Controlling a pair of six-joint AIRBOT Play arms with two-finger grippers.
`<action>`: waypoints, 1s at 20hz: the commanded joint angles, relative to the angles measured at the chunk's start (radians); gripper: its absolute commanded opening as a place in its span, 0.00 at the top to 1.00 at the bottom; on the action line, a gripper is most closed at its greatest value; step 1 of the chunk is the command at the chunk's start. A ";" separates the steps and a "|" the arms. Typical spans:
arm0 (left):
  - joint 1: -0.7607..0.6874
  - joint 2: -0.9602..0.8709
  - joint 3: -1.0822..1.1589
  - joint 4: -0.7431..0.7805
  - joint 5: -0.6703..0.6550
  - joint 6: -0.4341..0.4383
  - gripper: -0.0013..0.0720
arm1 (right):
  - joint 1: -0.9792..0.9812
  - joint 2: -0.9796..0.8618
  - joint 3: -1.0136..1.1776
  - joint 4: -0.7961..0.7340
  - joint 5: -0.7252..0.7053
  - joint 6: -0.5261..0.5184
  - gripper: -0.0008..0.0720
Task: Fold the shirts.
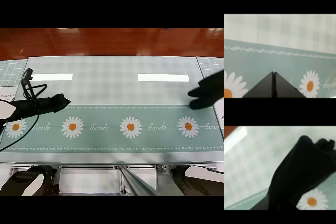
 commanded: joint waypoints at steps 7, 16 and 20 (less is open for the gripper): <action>0.049 0.000 0.048 0.001 0.048 0.065 0.95 | -0.413 0.392 -0.690 -0.589 0.050 0.007 0.96; 0.049 -0.004 0.048 0.001 0.157 0.084 0.95 | -0.436 0.459 -0.938 -0.698 0.032 0.048 0.43; 0.051 -0.073 0.169 0.001 0.162 0.135 0.95 | -0.426 0.452 -0.875 -0.408 -0.149 0.064 0.63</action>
